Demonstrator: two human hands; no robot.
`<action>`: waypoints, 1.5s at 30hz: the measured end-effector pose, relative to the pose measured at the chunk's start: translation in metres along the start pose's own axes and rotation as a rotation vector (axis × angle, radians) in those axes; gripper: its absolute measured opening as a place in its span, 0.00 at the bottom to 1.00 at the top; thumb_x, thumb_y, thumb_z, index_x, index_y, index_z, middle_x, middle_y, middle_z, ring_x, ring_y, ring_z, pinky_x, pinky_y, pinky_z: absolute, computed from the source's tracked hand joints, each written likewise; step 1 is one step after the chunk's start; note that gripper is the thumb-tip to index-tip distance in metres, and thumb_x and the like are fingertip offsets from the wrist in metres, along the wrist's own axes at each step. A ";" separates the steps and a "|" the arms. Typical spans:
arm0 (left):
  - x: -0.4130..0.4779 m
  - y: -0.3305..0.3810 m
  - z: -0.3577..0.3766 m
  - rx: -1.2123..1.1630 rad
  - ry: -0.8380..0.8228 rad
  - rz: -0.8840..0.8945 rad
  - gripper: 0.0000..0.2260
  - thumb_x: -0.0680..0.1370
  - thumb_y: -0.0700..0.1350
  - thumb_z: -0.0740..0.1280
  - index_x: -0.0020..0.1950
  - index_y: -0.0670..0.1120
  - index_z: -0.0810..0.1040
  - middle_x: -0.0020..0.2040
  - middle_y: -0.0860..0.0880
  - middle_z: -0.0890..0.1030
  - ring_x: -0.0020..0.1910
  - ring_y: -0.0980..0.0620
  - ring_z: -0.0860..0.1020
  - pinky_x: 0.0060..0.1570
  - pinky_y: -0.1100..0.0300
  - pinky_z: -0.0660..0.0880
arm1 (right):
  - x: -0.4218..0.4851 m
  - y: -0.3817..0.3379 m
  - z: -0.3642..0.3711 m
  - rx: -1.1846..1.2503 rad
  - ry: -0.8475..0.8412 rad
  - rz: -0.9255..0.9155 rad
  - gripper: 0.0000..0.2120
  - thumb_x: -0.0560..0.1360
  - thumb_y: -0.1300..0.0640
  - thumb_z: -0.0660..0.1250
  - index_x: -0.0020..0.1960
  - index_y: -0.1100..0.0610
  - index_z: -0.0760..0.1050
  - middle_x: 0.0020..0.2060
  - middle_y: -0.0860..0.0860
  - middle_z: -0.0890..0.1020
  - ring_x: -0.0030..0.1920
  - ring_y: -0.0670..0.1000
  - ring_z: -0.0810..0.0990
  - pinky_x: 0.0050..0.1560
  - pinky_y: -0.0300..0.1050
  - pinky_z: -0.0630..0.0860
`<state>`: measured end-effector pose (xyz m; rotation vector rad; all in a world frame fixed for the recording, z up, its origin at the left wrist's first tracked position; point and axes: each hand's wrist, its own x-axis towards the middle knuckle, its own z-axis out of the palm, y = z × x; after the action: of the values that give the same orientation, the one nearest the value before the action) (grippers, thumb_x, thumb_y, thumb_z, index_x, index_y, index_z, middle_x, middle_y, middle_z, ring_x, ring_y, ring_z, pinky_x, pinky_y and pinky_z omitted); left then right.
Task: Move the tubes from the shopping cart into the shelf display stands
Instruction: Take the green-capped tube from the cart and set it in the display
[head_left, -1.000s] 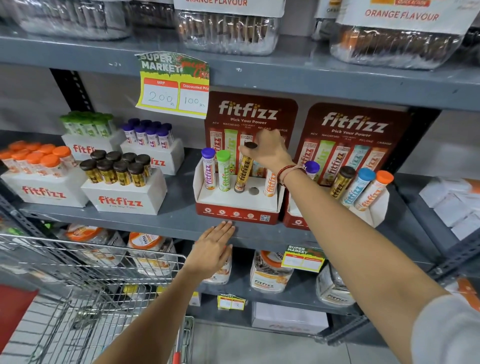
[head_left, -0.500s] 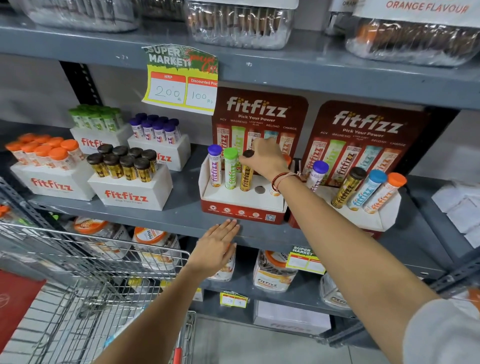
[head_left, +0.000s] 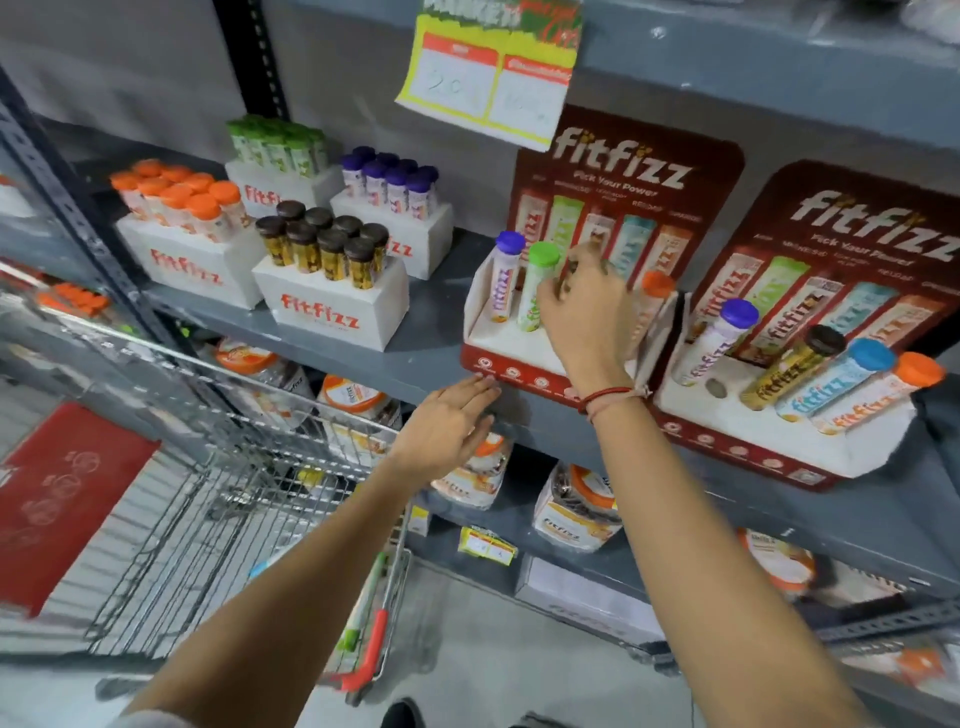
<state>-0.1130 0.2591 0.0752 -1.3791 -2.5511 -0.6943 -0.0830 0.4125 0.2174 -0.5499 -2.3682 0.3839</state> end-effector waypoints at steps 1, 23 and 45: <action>-0.008 -0.007 -0.006 -0.006 0.022 -0.038 0.17 0.78 0.43 0.62 0.65 0.40 0.71 0.66 0.40 0.74 0.66 0.43 0.70 0.63 0.46 0.70 | -0.007 -0.006 0.006 0.042 -0.008 -0.014 0.15 0.74 0.53 0.62 0.57 0.61 0.73 0.49 0.61 0.82 0.49 0.62 0.80 0.44 0.51 0.76; -0.289 -0.048 -0.006 0.032 -0.118 -0.900 0.16 0.79 0.44 0.61 0.63 0.37 0.73 0.64 0.36 0.75 0.66 0.38 0.70 0.61 0.40 0.70 | -0.297 -0.063 0.291 -0.246 -1.469 -0.437 0.10 0.78 0.63 0.61 0.57 0.65 0.76 0.54 0.63 0.80 0.56 0.61 0.79 0.50 0.50 0.77; -0.293 -0.052 0.004 0.126 -0.076 -0.833 0.12 0.76 0.47 0.61 0.48 0.43 0.82 0.49 0.47 0.85 0.56 0.46 0.79 0.49 0.56 0.77 | -0.302 -0.046 0.357 -0.247 -1.416 0.225 0.23 0.75 0.56 0.68 0.66 0.65 0.69 0.62 0.59 0.78 0.61 0.56 0.78 0.57 0.43 0.75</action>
<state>0.0090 0.0174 -0.0472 -0.2540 -3.1309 -0.5571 -0.1265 0.1830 -0.1903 -0.8150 -3.7538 0.7520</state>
